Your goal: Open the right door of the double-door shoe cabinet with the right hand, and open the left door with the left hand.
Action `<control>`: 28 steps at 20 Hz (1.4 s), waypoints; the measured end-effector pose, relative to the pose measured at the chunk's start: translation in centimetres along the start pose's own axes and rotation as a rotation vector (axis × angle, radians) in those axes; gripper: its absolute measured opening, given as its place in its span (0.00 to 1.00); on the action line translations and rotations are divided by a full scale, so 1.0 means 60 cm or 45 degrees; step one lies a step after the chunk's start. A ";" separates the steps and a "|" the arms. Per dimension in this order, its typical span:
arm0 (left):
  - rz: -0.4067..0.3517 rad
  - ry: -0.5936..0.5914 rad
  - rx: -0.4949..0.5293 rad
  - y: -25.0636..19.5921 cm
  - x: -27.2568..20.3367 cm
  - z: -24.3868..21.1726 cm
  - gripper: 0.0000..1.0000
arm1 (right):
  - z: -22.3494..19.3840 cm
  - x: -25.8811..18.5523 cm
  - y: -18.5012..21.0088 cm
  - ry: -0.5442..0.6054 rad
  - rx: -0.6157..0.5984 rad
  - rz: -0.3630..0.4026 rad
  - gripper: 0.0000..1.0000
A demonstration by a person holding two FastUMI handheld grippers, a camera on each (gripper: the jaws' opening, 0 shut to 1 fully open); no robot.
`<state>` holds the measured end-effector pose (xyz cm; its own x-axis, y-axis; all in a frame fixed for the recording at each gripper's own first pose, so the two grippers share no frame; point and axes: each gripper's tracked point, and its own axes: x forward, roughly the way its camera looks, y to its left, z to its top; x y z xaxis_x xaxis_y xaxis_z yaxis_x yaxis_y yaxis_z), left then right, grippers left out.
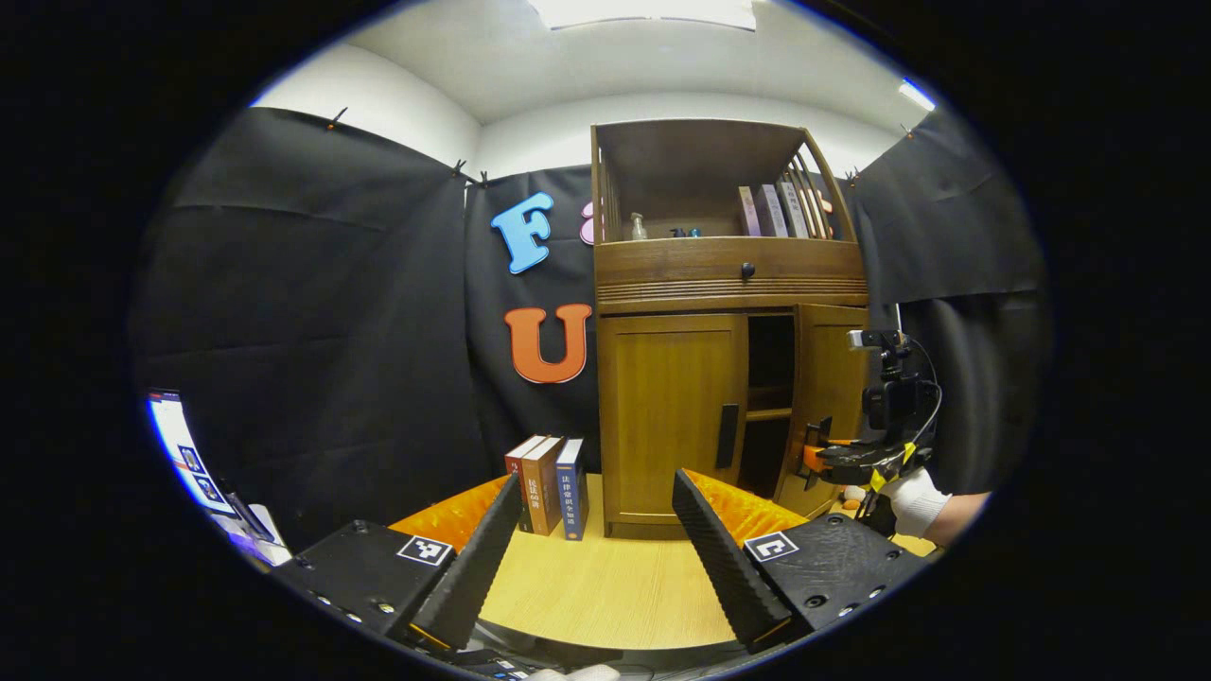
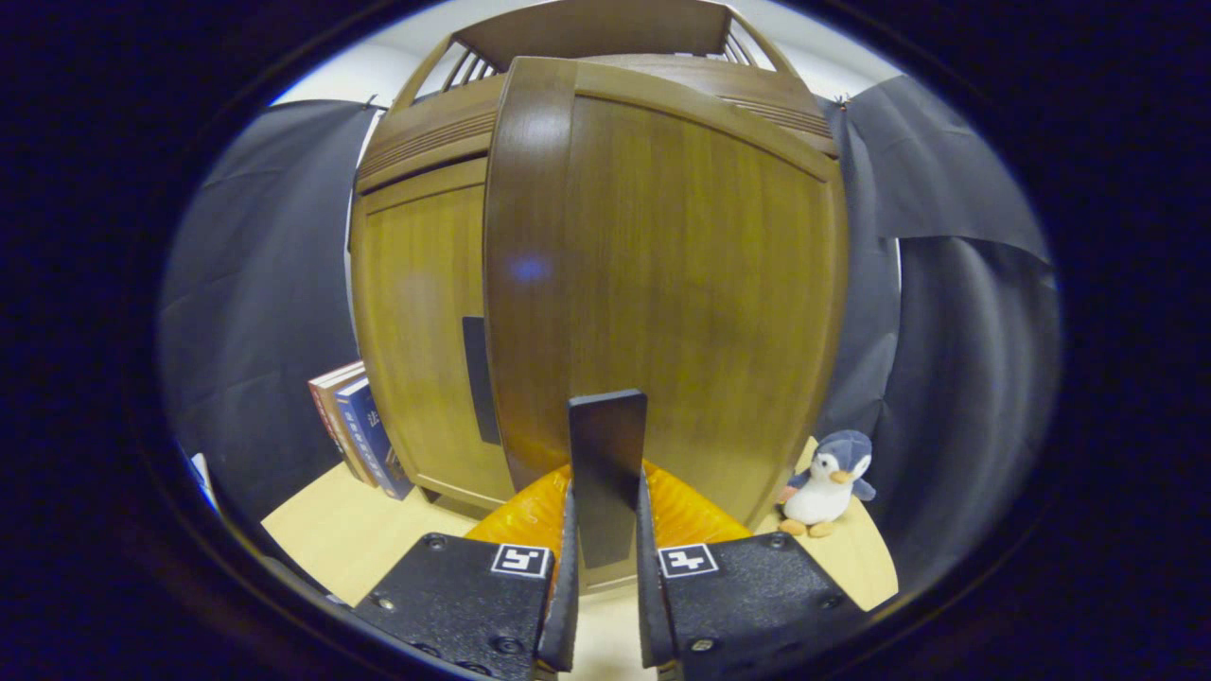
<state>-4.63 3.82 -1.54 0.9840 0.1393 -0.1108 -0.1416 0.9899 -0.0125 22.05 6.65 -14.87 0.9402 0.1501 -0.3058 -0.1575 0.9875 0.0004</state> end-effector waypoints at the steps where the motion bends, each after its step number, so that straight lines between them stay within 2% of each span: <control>1: -0.016 -0.007 -0.001 -0.005 -0.002 0.002 0.96 | -0.002 -0.009 -0.005 0.000 0.002 -0.010 0.29; 17: -0.210 -0.011 -0.002 -0.047 -0.013 -0.011 0.96 | -0.034 -0.105 -0.094 0.000 0.047 -0.175 0.24; 28: -0.340 0.012 -0.015 -0.112 -0.012 -0.029 0.96 | -0.052 -0.155 -0.191 0.021 0.123 -0.212 0.08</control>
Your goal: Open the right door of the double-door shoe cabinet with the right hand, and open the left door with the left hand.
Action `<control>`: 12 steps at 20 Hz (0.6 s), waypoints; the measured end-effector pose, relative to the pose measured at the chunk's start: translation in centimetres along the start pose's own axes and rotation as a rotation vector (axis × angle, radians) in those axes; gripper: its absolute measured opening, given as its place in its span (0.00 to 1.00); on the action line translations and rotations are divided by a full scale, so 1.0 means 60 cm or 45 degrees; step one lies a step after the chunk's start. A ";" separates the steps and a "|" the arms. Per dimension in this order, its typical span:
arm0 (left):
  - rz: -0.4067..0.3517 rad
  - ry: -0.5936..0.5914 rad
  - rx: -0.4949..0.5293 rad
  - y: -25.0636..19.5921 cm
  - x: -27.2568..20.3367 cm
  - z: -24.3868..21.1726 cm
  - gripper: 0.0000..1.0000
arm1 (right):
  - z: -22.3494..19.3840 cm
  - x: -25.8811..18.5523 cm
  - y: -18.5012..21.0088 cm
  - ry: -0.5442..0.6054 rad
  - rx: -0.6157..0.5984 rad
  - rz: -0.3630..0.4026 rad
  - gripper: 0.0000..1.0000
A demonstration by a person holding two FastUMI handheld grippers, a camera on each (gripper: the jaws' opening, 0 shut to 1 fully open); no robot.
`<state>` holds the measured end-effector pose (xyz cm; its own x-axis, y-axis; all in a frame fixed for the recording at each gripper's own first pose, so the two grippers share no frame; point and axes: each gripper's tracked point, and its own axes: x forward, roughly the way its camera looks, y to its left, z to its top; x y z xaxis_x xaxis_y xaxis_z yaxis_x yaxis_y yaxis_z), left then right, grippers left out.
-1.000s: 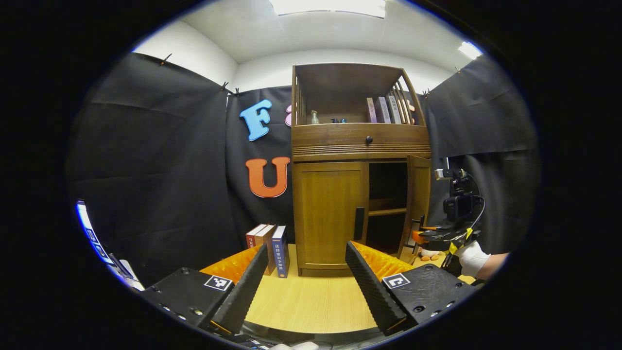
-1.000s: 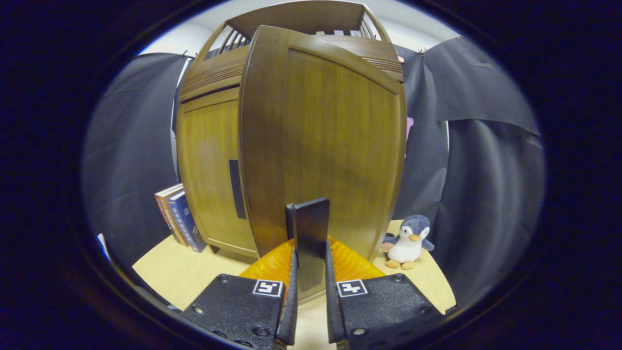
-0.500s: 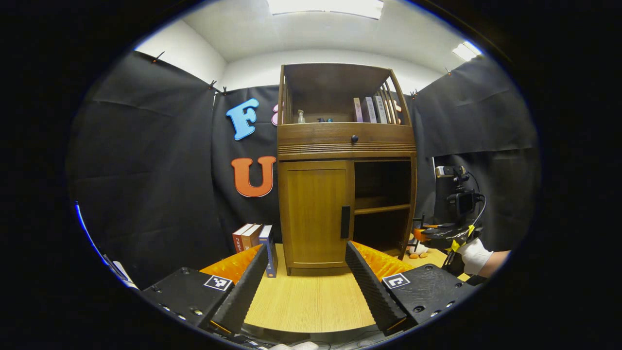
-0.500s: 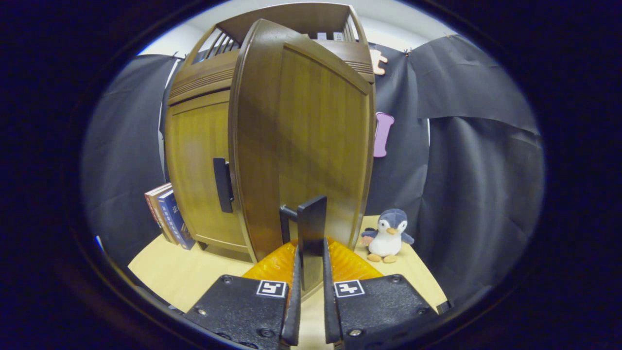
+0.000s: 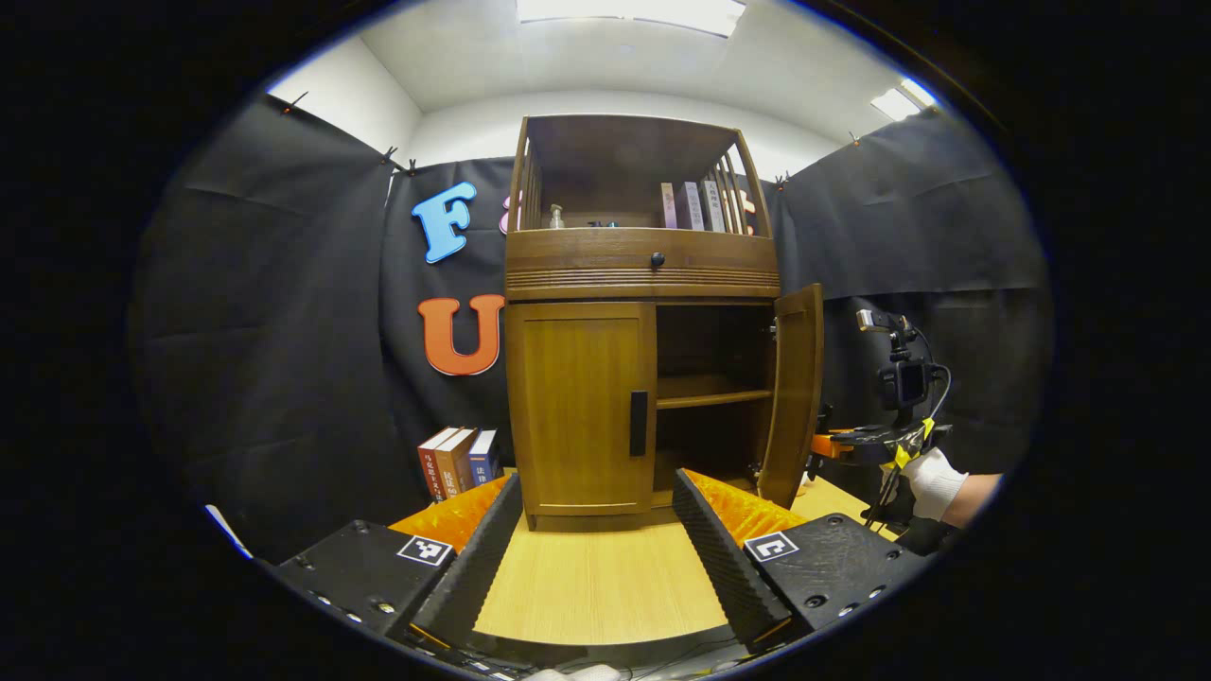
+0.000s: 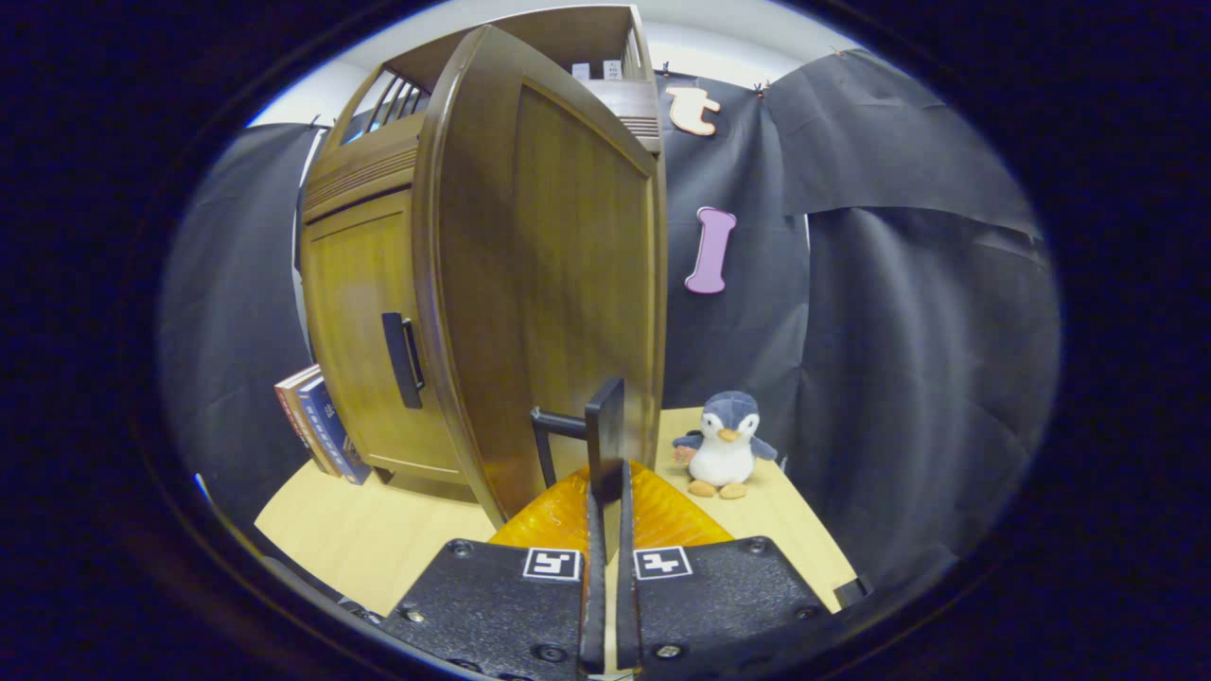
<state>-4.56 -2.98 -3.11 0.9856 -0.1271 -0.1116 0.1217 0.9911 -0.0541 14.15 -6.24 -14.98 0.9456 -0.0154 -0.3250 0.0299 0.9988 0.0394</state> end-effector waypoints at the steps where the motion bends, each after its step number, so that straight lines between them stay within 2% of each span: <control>1: -0.011 0.002 -0.002 -0.010 0.006 -0.002 0.96 | 0.001 -0.001 -0.013 0.004 0.005 0.002 0.07; 6: -0.058 0.004 -0.013 -0.076 0.041 0.008 0.96 | 0.002 -0.005 -0.063 0.024 -0.038 0.058 0.04; 12: 0.006 0.021 -0.062 -0.145 0.058 0.008 0.97 | 0.005 0.002 -0.106 0.029 -0.083 0.169 0.04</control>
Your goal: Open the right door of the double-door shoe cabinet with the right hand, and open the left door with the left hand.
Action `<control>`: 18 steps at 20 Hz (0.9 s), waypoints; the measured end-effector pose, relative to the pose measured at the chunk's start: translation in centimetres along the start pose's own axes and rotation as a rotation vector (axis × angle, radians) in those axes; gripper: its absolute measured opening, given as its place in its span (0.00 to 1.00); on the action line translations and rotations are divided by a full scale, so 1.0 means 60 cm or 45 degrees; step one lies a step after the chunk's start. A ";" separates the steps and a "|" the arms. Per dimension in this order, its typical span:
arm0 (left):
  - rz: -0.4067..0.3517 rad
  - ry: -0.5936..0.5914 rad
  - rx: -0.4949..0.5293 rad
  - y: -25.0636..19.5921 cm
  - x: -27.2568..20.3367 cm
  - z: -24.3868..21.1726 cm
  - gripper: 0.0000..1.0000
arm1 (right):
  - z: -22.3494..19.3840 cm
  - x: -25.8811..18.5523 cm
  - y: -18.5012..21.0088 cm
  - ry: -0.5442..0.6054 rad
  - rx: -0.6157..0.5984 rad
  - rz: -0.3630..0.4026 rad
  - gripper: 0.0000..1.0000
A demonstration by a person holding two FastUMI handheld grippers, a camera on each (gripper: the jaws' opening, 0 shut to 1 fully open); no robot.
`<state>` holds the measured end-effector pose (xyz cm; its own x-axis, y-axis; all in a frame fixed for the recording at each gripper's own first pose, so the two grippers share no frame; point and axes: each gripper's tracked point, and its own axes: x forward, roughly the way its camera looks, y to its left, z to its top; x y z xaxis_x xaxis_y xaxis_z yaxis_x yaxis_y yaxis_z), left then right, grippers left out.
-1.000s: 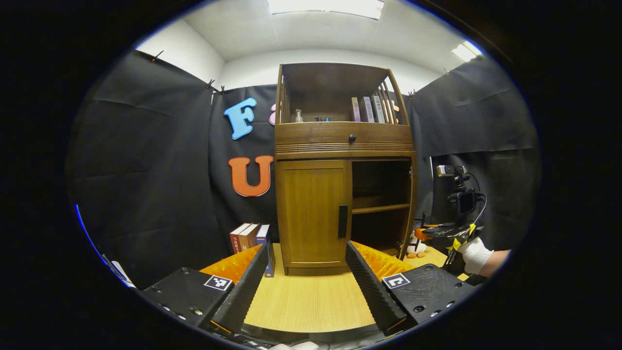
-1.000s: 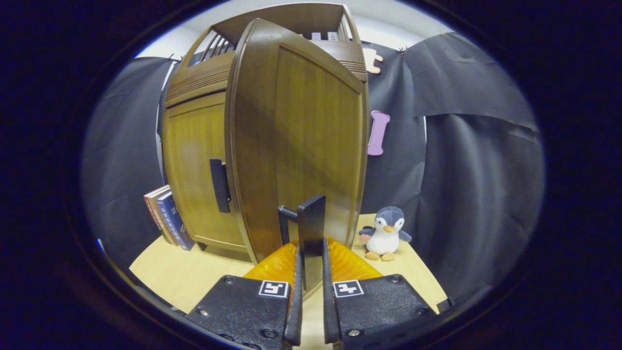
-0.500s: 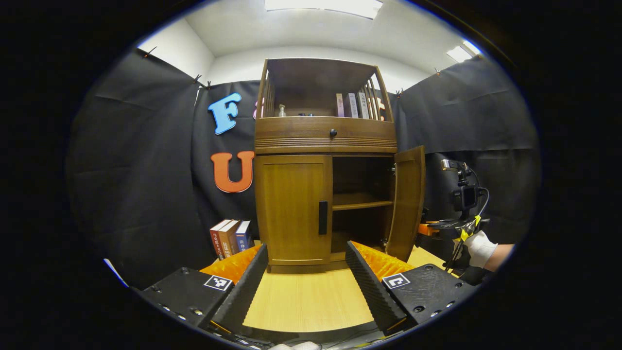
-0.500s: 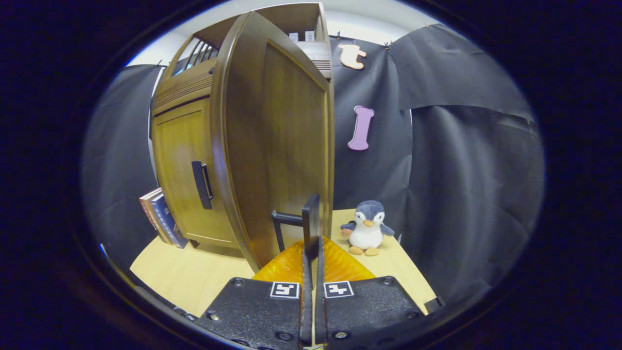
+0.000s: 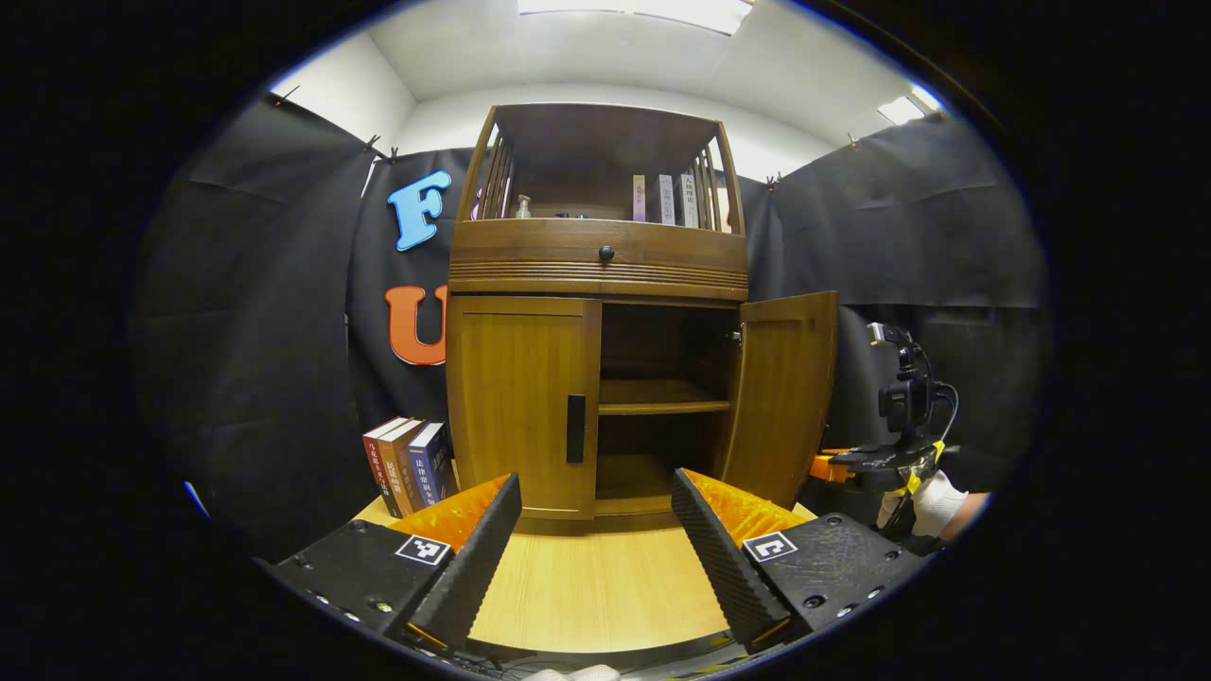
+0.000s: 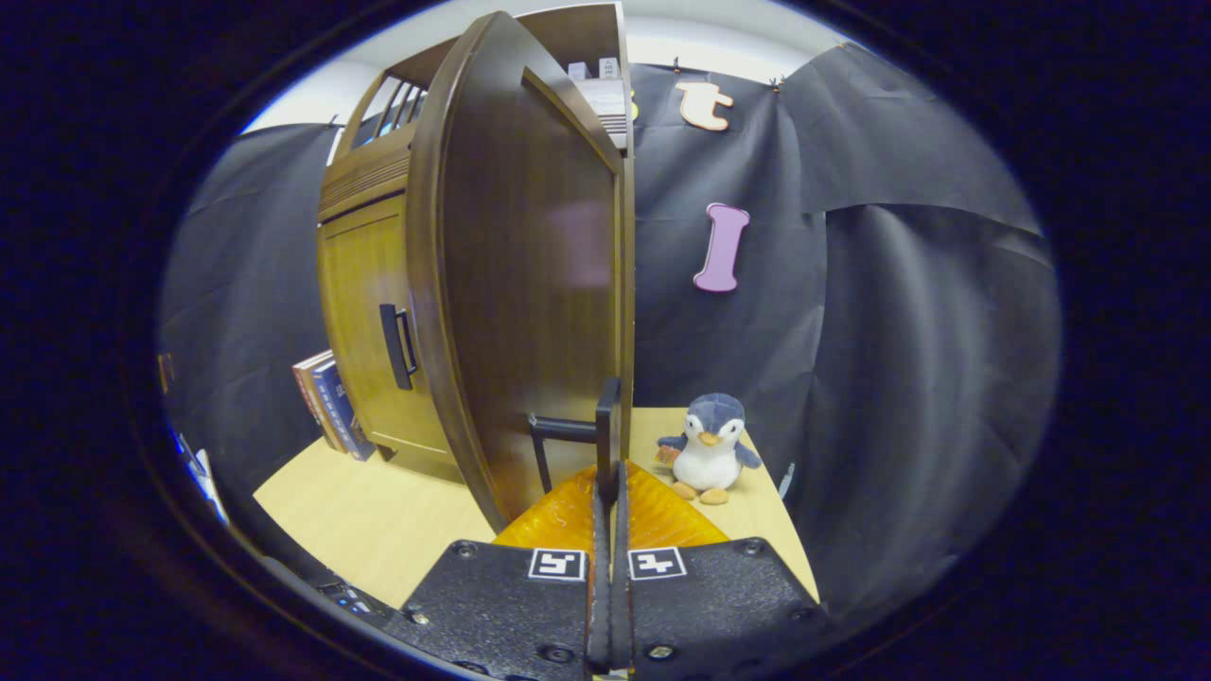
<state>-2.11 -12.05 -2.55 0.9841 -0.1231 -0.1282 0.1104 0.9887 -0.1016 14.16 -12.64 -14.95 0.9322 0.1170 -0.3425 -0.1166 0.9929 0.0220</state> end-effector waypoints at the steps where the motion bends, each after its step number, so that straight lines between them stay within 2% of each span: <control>1: 0.027 0.002 0.008 -0.005 -0.002 -0.001 0.96 | 0.001 0.000 -0.010 0.001 -0.007 0.018 0.04; 7: 0.160 0.002 0.005 -0.048 -0.014 -0.008 0.96 | 0.007 0.007 -0.083 -0.009 -0.025 0.097 0.04; 18: 0.328 -0.017 0.009 -0.121 -0.038 -0.003 0.96 | 0.008 -0.001 -0.112 -0.024 -0.070 0.373 0.04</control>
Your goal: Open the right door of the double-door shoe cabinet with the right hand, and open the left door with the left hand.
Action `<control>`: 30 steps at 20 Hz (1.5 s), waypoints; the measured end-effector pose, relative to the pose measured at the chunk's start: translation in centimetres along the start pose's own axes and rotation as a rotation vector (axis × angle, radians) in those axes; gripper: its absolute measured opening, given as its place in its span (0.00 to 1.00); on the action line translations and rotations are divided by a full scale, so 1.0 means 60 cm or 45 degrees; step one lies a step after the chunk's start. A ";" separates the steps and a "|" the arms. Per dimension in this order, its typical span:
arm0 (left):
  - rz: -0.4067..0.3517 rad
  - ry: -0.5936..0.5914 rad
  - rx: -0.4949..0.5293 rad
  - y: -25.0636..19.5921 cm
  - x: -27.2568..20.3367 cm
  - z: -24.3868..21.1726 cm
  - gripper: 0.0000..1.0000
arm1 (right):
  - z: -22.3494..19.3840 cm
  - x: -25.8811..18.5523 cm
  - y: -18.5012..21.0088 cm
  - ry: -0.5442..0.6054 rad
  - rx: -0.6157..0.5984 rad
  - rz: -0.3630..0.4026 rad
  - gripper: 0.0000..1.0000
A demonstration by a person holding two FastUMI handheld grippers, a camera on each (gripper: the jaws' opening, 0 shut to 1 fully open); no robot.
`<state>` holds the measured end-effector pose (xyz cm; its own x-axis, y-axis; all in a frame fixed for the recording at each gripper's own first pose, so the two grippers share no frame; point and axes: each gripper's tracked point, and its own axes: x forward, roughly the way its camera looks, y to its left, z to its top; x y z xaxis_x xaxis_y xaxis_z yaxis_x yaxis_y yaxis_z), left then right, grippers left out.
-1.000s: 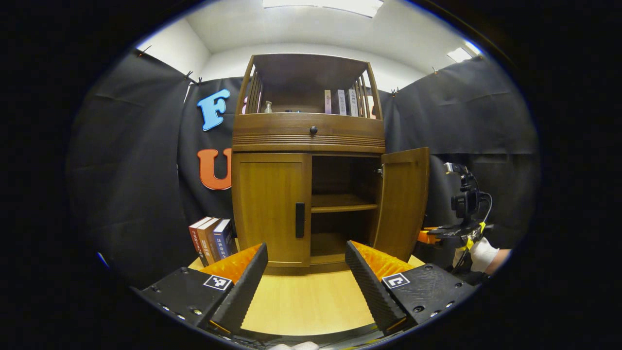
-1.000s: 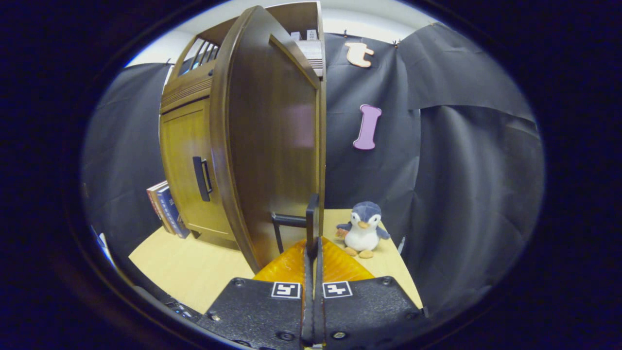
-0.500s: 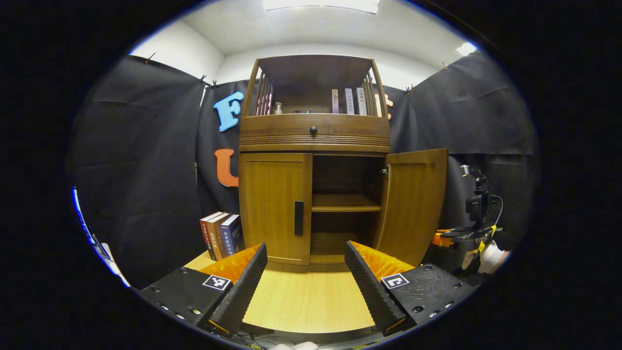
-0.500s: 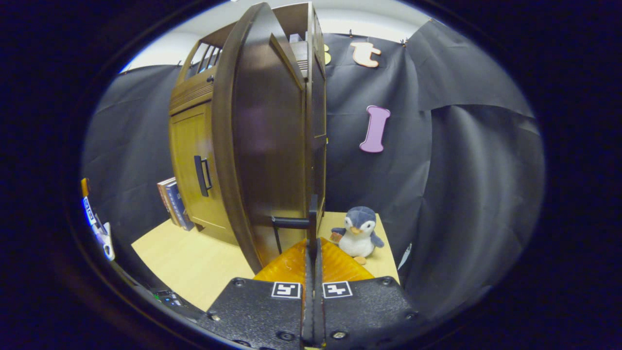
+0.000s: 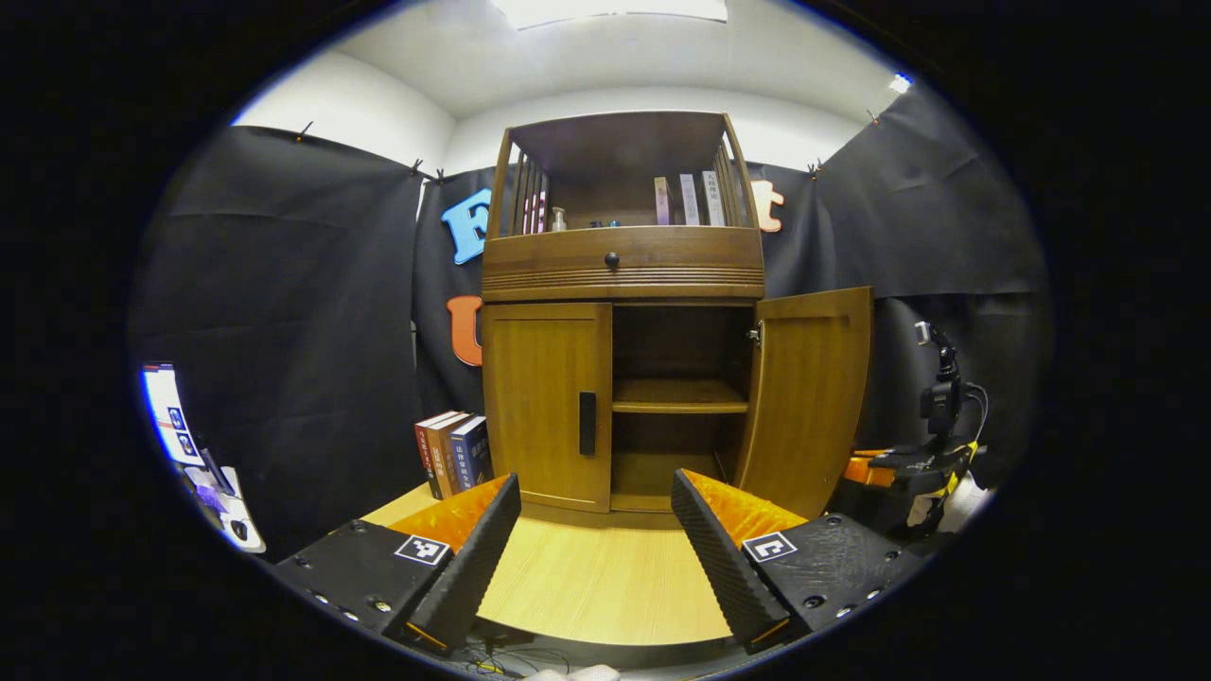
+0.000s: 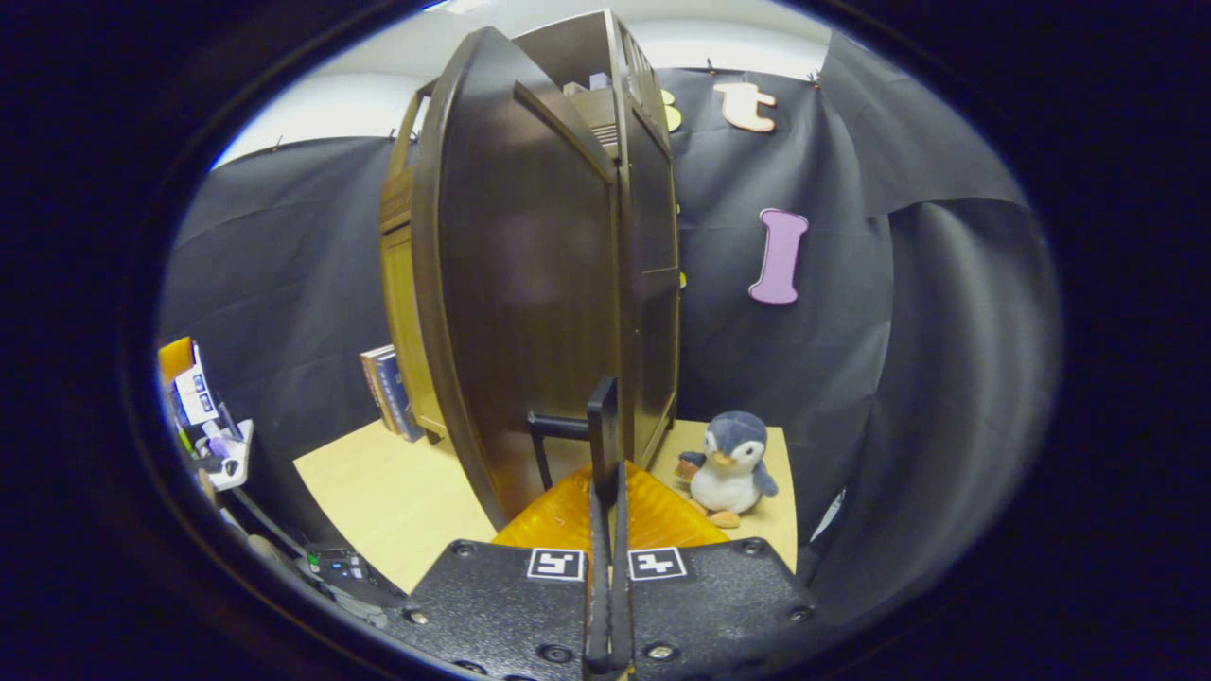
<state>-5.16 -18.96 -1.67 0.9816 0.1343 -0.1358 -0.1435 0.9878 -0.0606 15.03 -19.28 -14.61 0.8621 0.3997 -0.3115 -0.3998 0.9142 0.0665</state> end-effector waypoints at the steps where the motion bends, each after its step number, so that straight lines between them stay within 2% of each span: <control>1: 0.003 -0.005 -0.003 -0.004 -0.002 0.003 0.96 | 0.000 -0.005 0.006 0.002 0.006 0.030 0.05; 4: 0.006 -0.012 0.021 -0.004 -0.004 0.009 0.96 | 0.004 -0.034 0.000 -0.027 0.002 0.049 0.07; 5: 0.006 -0.015 0.028 -0.002 0.000 0.010 0.96 | 0.003 -0.047 -0.010 -0.025 -0.012 0.025 0.22; 7: -0.005 -0.021 0.037 0.006 0.010 0.010 1.00 | 0.011 -0.081 -0.036 -0.036 -0.014 -0.048 0.38; 8: -0.009 -0.023 0.041 0.014 0.017 0.010 0.96 | 0.018 -0.098 -0.040 -0.049 0.007 -0.078 0.44; 11: -0.040 -0.018 0.049 0.034 0.048 0.005 0.96 | 0.041 -0.146 -0.040 -0.081 0.069 -0.161 0.76; 15: -0.115 -0.024 0.058 0.071 0.100 0.003 0.96 | 0.079 -0.182 0.002 -0.170 0.086 -0.324 0.89; 18: -0.170 -0.017 0.075 0.109 0.146 0.007 0.96 | 0.088 -0.183 0.074 -0.194 0.078 -0.407 0.90; 21: -0.204 -0.013 0.082 0.151 0.192 0.005 0.96 | 0.097 -0.168 0.156 -0.217 0.076 -0.450 0.92; 22: -0.220 -0.012 0.073 0.161 0.207 0.001 1.00 | 0.096 -0.160 0.182 -0.222 0.075 -0.458 0.92; 23: -0.237 -0.007 0.065 0.170 0.222 -0.003 0.96 | 0.096 -0.151 0.206 -0.229 0.078 -0.472 0.92; 25: -0.256 0.013 0.055 0.185 0.252 -0.021 0.96 | 0.089 -0.133 0.247 -0.229 0.122 -0.503 0.93; 27: -0.276 0.027 0.059 0.190 0.284 -0.037 0.96 | 0.073 -0.111 0.290 -0.202 0.171 -0.515 0.93; 30: -0.303 0.020 0.057 0.184 0.338 -0.047 0.96 | 0.071 -0.086 0.327 -0.172 0.151 -0.508 0.93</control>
<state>12.79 -5.55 -7.90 0.9849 -0.1040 -0.1382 0.0981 0.9940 -0.0487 4.09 -3.13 -7.66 0.9780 0.0114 -0.2084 0.0048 0.9970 0.0771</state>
